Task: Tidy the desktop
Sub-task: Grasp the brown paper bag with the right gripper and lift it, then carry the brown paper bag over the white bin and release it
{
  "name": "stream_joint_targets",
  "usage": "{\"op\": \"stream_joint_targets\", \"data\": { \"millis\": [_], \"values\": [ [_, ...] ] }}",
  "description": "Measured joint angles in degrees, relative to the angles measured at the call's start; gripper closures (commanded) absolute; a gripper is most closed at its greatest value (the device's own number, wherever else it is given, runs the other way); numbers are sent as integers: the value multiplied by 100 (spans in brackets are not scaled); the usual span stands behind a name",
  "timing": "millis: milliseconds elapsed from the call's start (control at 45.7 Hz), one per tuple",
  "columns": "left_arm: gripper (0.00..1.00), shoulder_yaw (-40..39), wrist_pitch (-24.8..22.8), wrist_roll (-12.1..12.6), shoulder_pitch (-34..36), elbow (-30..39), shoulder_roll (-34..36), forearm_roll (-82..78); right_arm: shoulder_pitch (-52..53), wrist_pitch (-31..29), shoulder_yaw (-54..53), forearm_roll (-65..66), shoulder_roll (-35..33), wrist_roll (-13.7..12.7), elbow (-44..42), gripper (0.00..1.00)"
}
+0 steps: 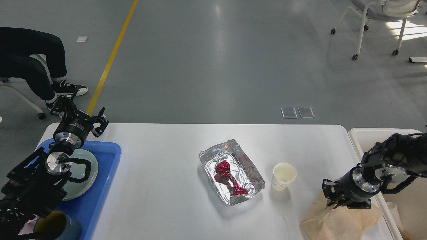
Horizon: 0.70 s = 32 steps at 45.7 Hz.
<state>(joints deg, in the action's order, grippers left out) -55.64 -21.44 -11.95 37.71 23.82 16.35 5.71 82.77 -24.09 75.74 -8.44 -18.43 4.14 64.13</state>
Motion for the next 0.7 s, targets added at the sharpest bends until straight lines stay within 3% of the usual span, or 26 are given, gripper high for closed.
{"op": "stream_joint_targets", "data": {
  "millis": [219, 460, 701],
  "values": [
    [3, 0, 0, 0, 0, 0, 0, 0, 1373, -179, 612, 23, -430, 4, 375, 100],
    [3, 0, 0, 0, 0, 0, 0, 0, 3393, -1488, 845, 27, -1066, 17, 447, 100],
    [3, 0, 0, 0, 0, 0, 0, 0, 5131, -1992, 802, 27, -1395, 23, 390, 100]
  ]
}}
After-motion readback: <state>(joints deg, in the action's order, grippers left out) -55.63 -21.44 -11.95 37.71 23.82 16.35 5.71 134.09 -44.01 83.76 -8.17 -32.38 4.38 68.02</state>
